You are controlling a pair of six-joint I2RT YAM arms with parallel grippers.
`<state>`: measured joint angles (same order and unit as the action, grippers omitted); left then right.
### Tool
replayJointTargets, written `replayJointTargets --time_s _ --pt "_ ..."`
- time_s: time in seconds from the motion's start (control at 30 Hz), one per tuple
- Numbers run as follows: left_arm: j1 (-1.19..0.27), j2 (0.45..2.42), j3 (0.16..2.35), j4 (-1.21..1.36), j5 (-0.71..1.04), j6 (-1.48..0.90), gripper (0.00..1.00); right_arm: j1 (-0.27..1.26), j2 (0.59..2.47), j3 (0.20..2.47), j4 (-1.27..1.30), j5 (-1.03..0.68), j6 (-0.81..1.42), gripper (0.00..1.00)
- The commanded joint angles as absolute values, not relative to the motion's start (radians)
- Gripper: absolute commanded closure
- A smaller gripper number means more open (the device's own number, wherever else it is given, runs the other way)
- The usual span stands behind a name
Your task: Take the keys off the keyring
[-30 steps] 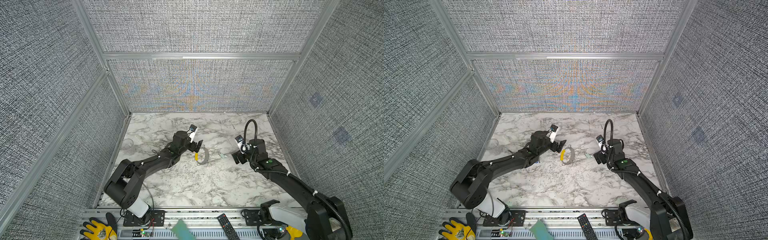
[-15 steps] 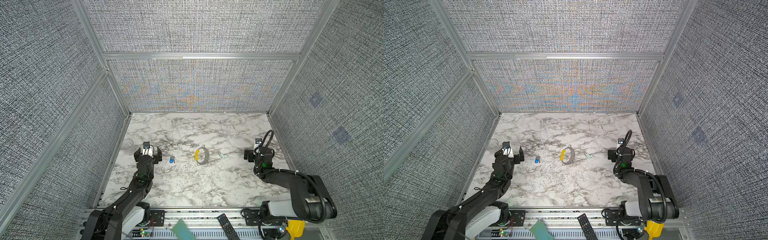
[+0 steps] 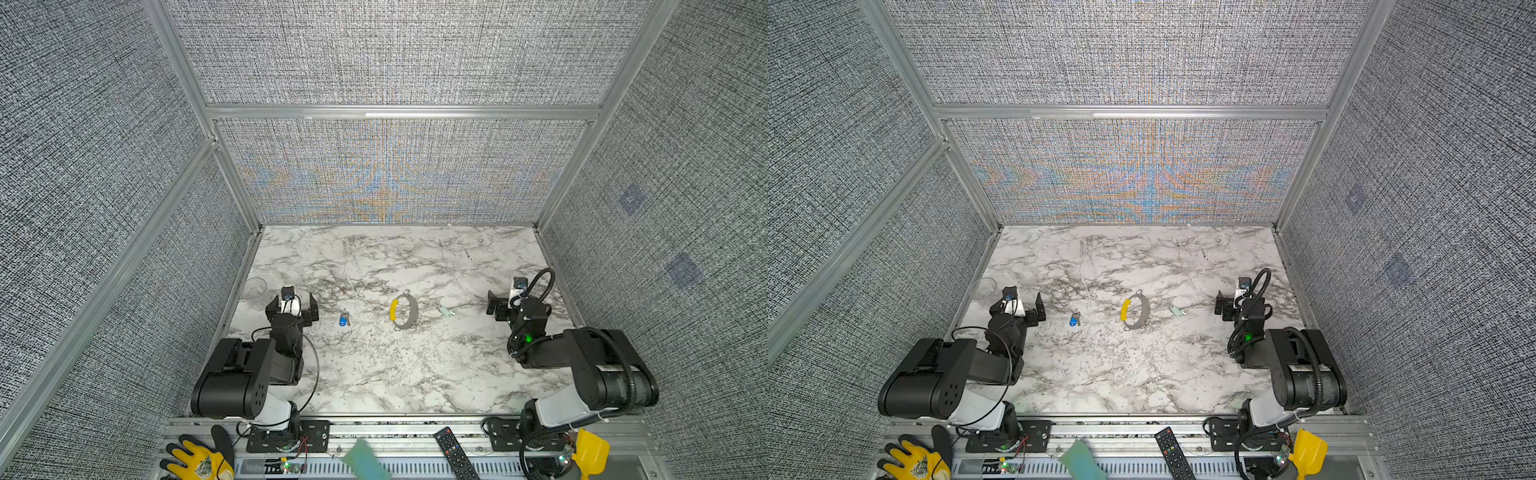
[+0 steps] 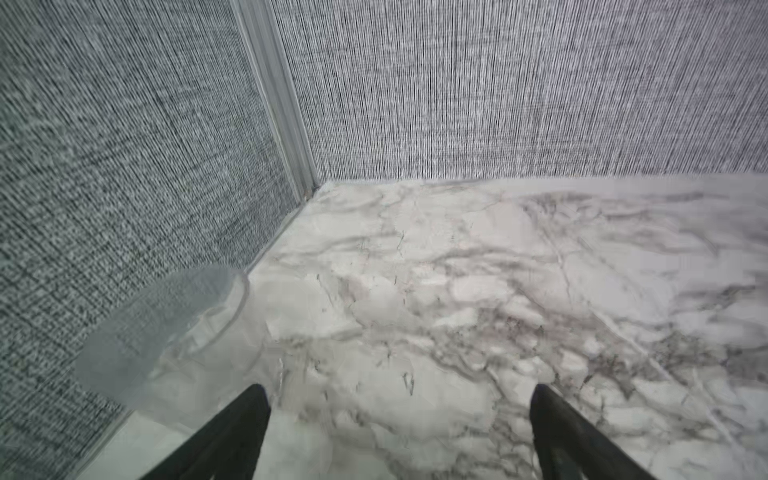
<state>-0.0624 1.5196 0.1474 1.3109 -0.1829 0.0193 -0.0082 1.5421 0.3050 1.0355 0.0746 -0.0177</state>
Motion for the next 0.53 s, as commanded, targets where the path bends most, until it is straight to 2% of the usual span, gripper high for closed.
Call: replayJointTargets --time_s 0.0,0.5 --pt "-0.058 1.543 0.150 1.402 -0.149 0.033 0.00 -0.013 1.543 0.317 1.032 0.100 0.009 0.01" --pt "-0.057 1.537 0.166 1.359 -0.155 0.027 0.01 -0.012 1.549 0.322 1.028 0.092 0.006 0.00"
